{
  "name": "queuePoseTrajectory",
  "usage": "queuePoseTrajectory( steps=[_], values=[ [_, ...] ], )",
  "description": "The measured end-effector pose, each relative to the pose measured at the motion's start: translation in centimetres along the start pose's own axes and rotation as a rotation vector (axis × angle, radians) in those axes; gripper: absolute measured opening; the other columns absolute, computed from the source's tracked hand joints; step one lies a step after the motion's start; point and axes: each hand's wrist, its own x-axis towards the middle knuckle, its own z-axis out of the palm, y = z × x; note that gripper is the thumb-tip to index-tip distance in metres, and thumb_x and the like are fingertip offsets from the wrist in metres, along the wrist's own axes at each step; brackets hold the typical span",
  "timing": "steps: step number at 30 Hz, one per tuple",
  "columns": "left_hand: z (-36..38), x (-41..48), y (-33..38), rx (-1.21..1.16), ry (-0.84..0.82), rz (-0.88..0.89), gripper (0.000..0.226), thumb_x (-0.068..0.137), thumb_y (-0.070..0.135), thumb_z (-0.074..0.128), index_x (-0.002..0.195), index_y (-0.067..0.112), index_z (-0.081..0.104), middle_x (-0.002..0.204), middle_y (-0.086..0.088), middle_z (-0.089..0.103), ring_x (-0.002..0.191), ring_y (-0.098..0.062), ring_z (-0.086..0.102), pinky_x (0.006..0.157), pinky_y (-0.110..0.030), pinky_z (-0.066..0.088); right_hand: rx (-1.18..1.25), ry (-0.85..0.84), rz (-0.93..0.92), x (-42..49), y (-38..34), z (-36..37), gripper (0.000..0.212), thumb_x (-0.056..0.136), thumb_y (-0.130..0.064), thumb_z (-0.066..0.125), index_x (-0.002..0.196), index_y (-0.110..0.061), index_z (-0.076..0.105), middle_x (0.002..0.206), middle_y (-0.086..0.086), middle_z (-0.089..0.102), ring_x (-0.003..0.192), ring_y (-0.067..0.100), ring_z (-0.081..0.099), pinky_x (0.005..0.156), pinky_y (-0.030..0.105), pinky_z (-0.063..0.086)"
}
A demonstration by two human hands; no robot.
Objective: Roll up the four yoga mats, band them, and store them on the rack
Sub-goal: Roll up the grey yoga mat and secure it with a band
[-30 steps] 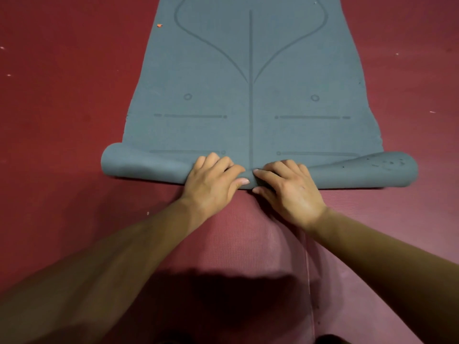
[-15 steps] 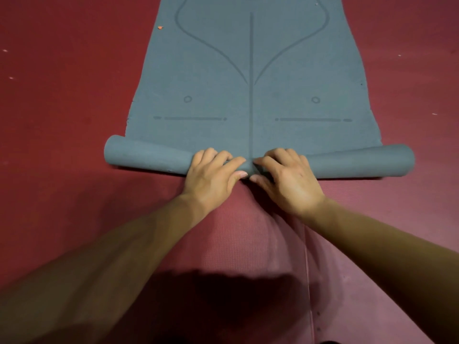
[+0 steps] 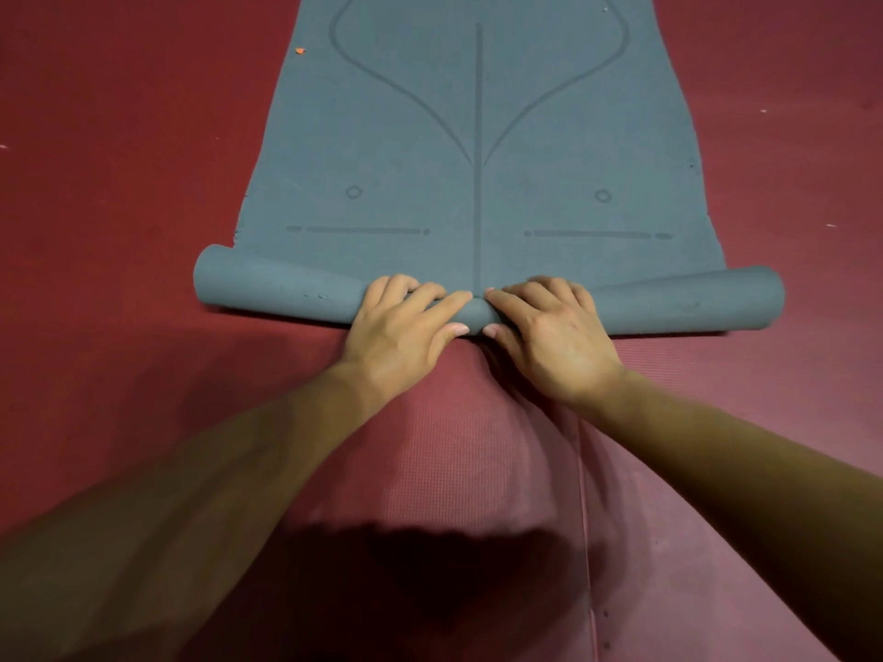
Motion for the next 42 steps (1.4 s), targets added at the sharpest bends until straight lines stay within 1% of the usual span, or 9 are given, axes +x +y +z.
queuePoseTrajectory(
  steps=[7, 11, 15, 20, 24, 28, 32, 38, 42],
  values=[
    [-0.4, 1.0, 0.2, 0.043, -0.088, -0.031, 0.036, 0.101, 0.044, 0.049, 0.121, 0.022, 0.07, 0.098, 0.002, 0.068, 0.087, -0.029, 0.06, 0.08, -0.044, 0.045, 0.034, -0.028, -0.022, 0.3, 1.0, -0.2, 0.047, 0.092, -0.04, 0.073, 0.133, -0.016, 0.066, 0.118, 0.008, 0.066, 0.104, 0.037, 0.059, 0.095, 0.047, 0.042],
    [-0.7, 1.5, -0.2, 0.152, -0.235, 0.039, 0.053, 0.102, 0.055, 0.036, 0.131, 0.02, 0.062, 0.103, -0.006, 0.065, 0.09, -0.031, 0.058, 0.08, -0.045, 0.044, 0.006, -0.095, -0.053, 1.2, 1.3, -0.8, 0.044, 0.096, -0.043, 0.067, 0.134, -0.02, 0.067, 0.118, 0.007, 0.069, 0.101, 0.037, 0.06, 0.089, 0.046, 0.042],
    [-1.1, 3.4, -0.8, 0.221, -0.424, 0.084, 0.066, 0.1, 0.06, 0.017, 0.139, 0.021, 0.053, 0.109, -0.01, 0.065, 0.095, -0.034, 0.058, 0.085, -0.044, 0.04, -0.015, -0.2, -0.031, 2.7, 1.7, -1.5, 0.048, 0.1, -0.049, 0.056, 0.141, -0.025, 0.059, 0.126, 0.006, 0.066, 0.106, 0.037, 0.059, 0.092, 0.045, 0.04],
    [-1.4, 4.1, -0.9, 0.199, -0.481, 0.056, 0.066, 0.097, 0.06, 0.014, 0.141, 0.025, 0.048, 0.114, -0.01, 0.065, 0.104, -0.033, 0.059, 0.09, -0.041, 0.036, -0.038, -0.261, -0.028, 3.3, 1.6, -1.8, 0.05, 0.101, -0.052, 0.049, 0.144, -0.028, 0.053, 0.13, 0.006, 0.063, 0.111, 0.037, 0.058, 0.094, 0.043, 0.039],
    [-1.4, 4.0, -0.9, 0.192, -0.504, 0.012, 0.066, 0.096, 0.062, 0.011, 0.143, 0.03, 0.044, 0.119, -0.006, 0.061, 0.107, -0.03, 0.055, 0.091, -0.04, 0.035, -0.009, -0.222, 0.002, 2.6, 1.1, -1.7, 0.049, 0.1, -0.047, 0.057, 0.144, -0.025, 0.056, 0.129, 0.007, 0.062, 0.114, 0.035, 0.056, 0.097, 0.045, 0.039],
    [-1.2, 4.0, -0.6, 0.167, -0.528, -0.021, 0.063, 0.096, 0.062, 0.012, 0.142, 0.032, 0.044, 0.12, -0.004, 0.059, 0.109, -0.028, 0.053, 0.091, -0.04, 0.034, 0.017, -0.039, -0.041, 1.3, 0.8, -1.2, 0.034, 0.091, -0.028, 0.075, 0.121, -0.013, 0.069, 0.116, 0.011, 0.063, 0.104, 0.037, 0.059, 0.09, 0.047, 0.043],
    [-1.2, 3.7, -0.7, 0.179, -0.476, -0.027, 0.063, 0.098, 0.06, 0.015, 0.145, 0.031, 0.046, 0.126, -0.004, 0.056, 0.114, -0.025, 0.051, 0.093, -0.039, 0.034, 0.025, -0.017, -0.043, 1.3, 0.7, -1.3, 0.032, 0.092, -0.031, 0.075, 0.119, -0.013, 0.073, 0.111, 0.007, 0.067, 0.101, 0.034, 0.061, 0.089, 0.047, 0.047],
    [-0.2, 0.7, 0.8, 0.059, -0.014, -0.085, 0.042, 0.098, 0.043, 0.05, 0.131, 0.023, 0.066, 0.125, -0.007, 0.064, 0.114, -0.026, 0.051, 0.103, -0.044, 0.038, 0.031, -0.019, 0.001, 2.3, 1.0, -1.5, 0.036, 0.098, -0.035, 0.067, 0.128, -0.015, 0.071, 0.119, 0.007, 0.068, 0.106, 0.036, 0.06, 0.095, 0.048, 0.046],
    [0.4, 1.4, -0.3, -0.011, 0.003, -0.088, 0.036, 0.096, 0.042, 0.058, 0.126, 0.024, 0.07, 0.12, -0.002, 0.067, 0.109, -0.029, 0.058, 0.099, -0.04, 0.036, 0.022, 0.013, 0.017, 2.6, 0.9, -1.1, 0.036, 0.1, -0.032, 0.065, 0.129, -0.012, 0.07, 0.118, 0.01, 0.069, 0.105, 0.038, 0.061, 0.099, 0.048, 0.044]
  ],
)
